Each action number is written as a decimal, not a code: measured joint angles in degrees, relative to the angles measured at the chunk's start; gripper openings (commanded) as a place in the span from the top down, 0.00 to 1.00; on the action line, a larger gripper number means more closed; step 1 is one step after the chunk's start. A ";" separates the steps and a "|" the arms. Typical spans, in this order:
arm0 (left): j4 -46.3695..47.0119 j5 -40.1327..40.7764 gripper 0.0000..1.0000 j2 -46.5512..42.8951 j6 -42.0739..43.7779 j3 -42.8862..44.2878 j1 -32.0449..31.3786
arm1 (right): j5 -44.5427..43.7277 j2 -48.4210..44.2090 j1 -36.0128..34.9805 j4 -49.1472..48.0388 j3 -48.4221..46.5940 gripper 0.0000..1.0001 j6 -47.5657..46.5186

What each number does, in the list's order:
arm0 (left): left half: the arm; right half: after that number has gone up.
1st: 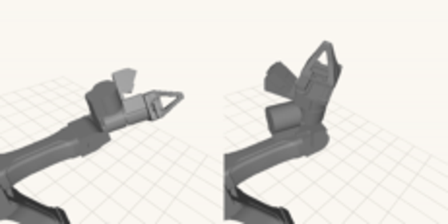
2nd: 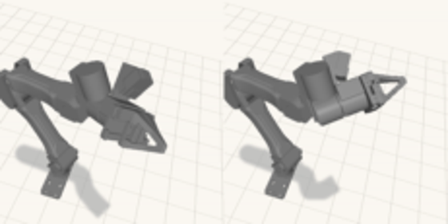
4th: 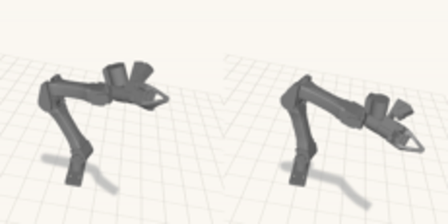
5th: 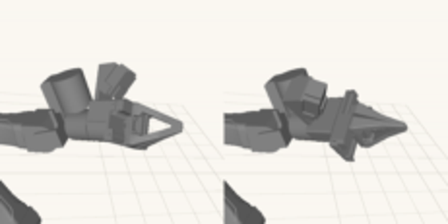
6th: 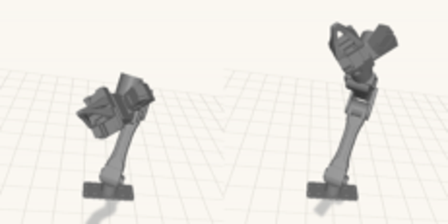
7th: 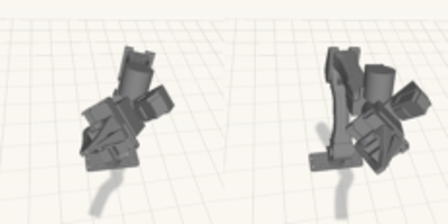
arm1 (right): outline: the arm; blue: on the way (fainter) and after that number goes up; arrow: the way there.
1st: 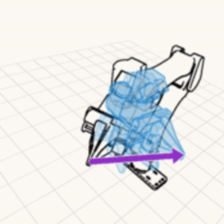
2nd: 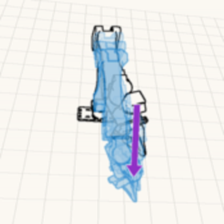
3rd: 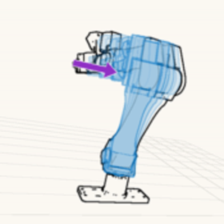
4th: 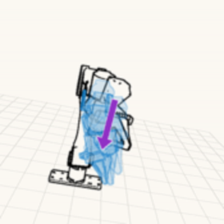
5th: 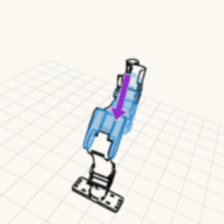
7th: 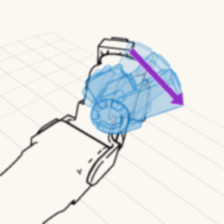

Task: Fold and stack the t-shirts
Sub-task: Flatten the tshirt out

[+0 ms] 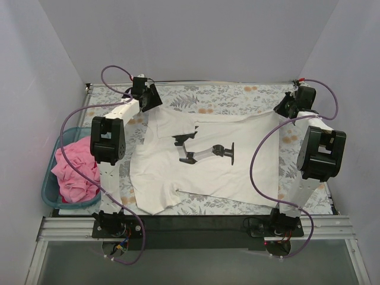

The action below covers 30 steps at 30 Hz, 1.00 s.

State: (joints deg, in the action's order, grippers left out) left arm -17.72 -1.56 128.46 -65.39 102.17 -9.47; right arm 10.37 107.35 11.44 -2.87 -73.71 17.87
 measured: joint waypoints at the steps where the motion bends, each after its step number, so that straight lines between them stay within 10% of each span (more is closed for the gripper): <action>1: 0.33 -0.04 0.40 -0.50 0.11 -1.05 0.00 | 0.24 0.02 0.02 -0.04 0.00 0.99 -0.02; 15: -2.16 1.99 0.56 -17.97 -4.57 -21.97 -2.45 | 1.14 0.02 0.02 -0.15 0.11 0.99 -0.22; 30: -3.15 5.16 0.53 -11.34 -5.42 -13.16 -2.89 | 1.33 -0.22 0.02 -0.24 3.32 0.99 -1.20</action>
State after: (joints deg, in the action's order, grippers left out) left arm -20.86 3.60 117.12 -70.81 89.01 -12.36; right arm 11.70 107.13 11.46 -3.11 -70.39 16.67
